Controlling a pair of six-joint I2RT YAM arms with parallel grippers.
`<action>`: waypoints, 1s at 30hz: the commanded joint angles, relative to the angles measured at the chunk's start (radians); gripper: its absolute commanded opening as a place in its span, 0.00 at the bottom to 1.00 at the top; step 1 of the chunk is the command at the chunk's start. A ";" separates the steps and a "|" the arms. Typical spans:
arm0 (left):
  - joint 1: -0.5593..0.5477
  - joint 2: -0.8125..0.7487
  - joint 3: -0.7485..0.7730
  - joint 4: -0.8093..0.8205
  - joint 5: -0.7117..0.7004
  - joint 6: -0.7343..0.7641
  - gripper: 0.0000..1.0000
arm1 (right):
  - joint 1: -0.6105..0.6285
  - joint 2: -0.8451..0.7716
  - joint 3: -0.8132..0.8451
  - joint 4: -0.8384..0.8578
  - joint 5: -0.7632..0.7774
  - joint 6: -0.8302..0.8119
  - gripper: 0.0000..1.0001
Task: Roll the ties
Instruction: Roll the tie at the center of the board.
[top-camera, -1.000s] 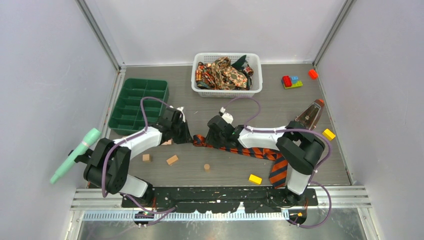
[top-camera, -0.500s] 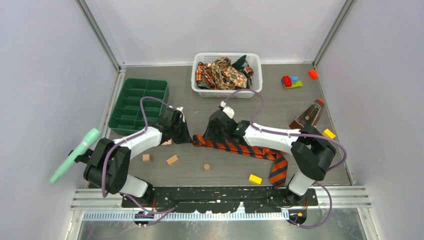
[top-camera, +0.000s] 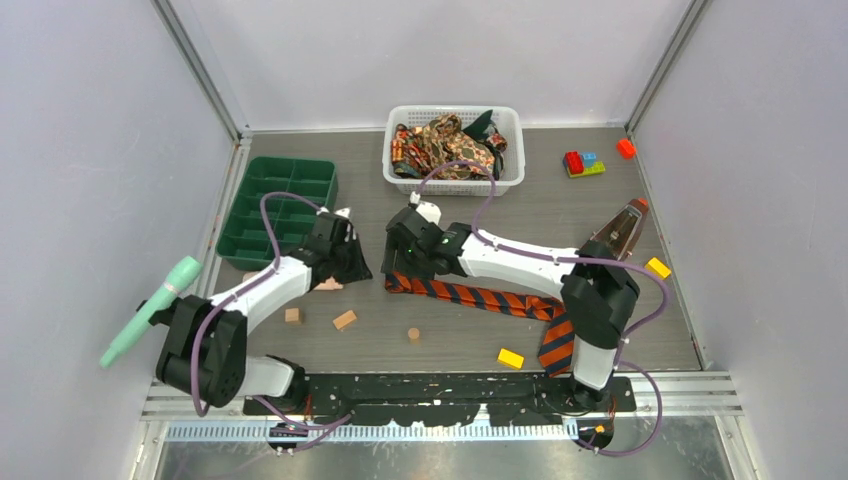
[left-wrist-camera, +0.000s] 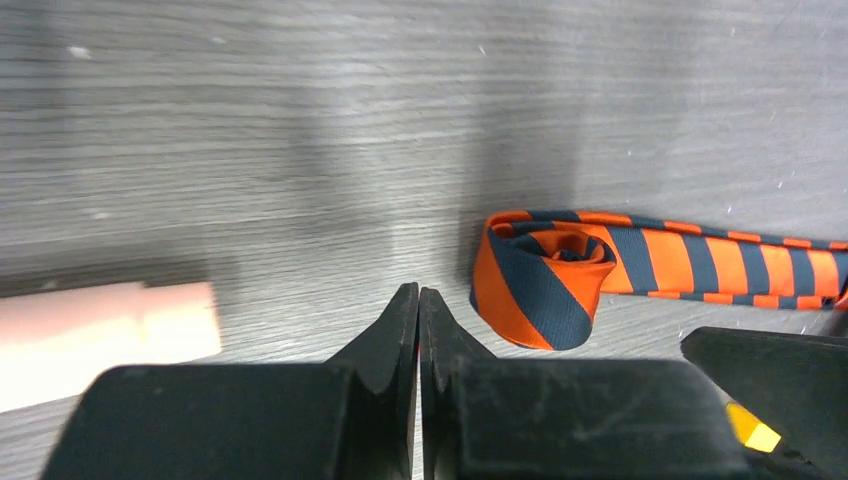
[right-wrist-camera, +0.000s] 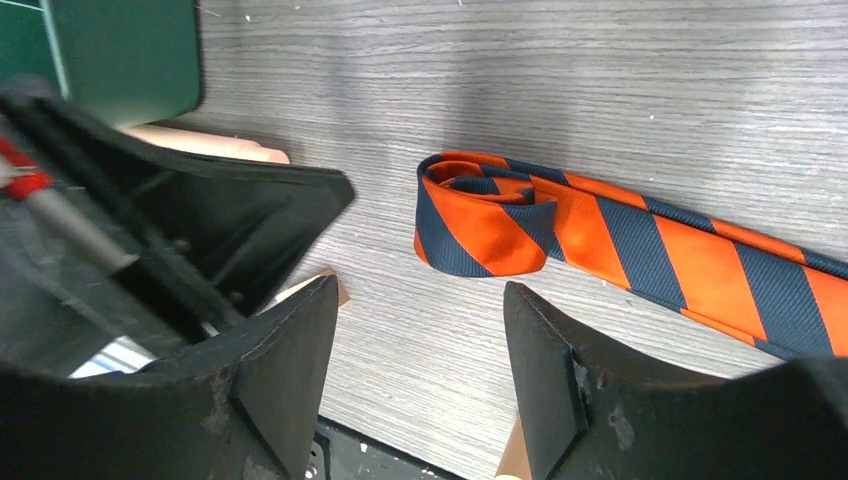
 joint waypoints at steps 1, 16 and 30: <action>0.054 -0.106 -0.033 -0.030 -0.073 -0.020 0.01 | 0.024 0.046 0.114 -0.140 0.065 -0.019 0.68; 0.105 -0.184 -0.079 -0.046 -0.086 -0.012 0.00 | 0.058 0.245 0.353 -0.375 0.160 -0.041 0.61; 0.115 -0.177 -0.086 -0.035 -0.070 -0.004 0.00 | 0.060 0.316 0.405 -0.392 0.146 -0.045 0.59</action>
